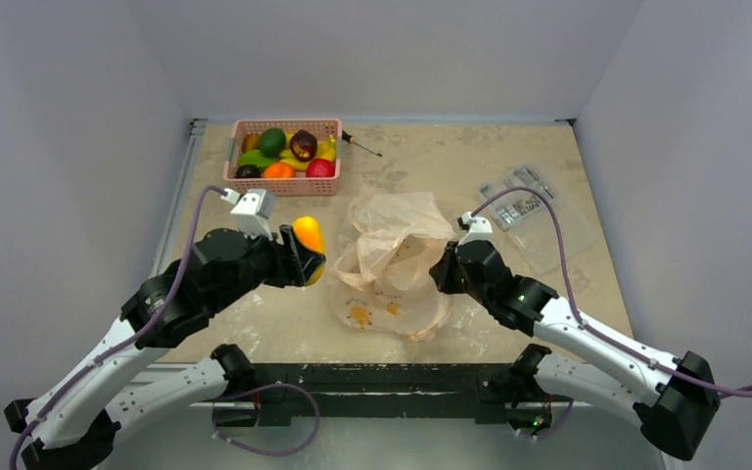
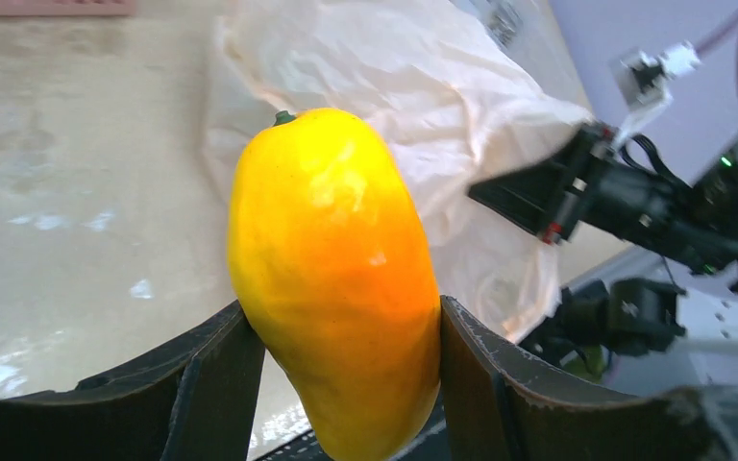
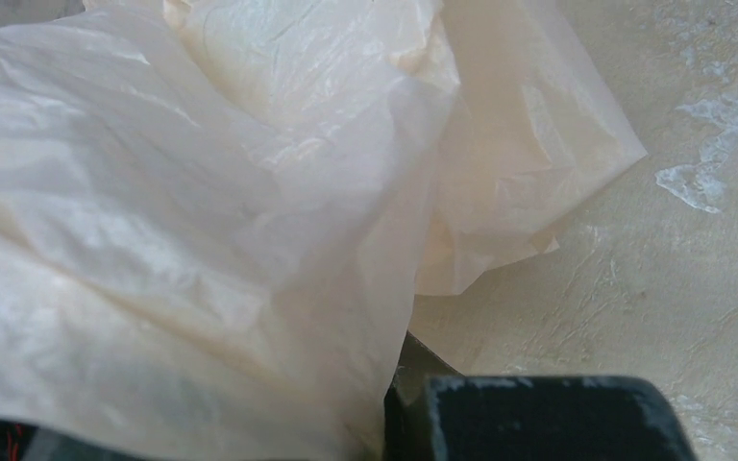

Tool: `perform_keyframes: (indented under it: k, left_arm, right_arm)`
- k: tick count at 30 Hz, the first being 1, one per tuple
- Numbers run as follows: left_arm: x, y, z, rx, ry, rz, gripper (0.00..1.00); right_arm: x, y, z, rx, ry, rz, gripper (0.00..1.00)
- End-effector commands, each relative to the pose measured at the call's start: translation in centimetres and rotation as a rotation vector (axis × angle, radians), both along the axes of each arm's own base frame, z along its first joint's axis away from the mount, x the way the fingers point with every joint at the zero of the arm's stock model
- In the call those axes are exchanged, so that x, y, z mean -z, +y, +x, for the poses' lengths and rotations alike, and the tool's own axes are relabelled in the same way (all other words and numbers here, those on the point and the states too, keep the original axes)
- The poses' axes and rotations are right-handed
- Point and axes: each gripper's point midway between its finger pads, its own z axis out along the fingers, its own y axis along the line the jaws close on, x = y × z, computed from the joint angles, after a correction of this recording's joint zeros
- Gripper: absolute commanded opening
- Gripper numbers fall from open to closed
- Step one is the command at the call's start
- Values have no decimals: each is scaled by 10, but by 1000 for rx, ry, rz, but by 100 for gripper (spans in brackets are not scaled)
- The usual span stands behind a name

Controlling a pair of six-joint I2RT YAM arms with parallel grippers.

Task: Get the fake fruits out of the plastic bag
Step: Take out the fake fruit from the plastic bag, then place the fake fruit in the bin.

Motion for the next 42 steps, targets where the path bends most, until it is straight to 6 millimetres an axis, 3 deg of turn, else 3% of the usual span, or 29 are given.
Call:
perform_keyframes:
  k: [1, 6, 12, 20, 28, 36, 42]
  left_arm:
    - [-4, 49, 28, -251, -69, 75, 0]
    - [-3, 61, 60, -366, -74, 83, 0]
    - [28, 56, 103, -435, 8, 15, 0]
    - [72, 108, 184, -679, 145, -168, 0]
    - [95, 162, 262, -912, 255, -148, 0]
    - [111, 179, 336, -1002, 365, -126, 0]
    - [129, 180, 357, -1056, 447, -140, 0]
  right_arm:
    - [-16, 5, 5, -20, -83, 58, 0]
    - [-18, 11, 4, -84, -110, 52, 0]
    - [-36, 9, 4, -115, -177, 50, 0]
    - [-46, 5, 7, -106, -243, 54, 0]
    - [-35, 13, 8, -129, -231, 67, 0]
    - [-52, 2, 12, -101, -319, 60, 0]
    - [-46, 0, 12, -93, -306, 49, 0]
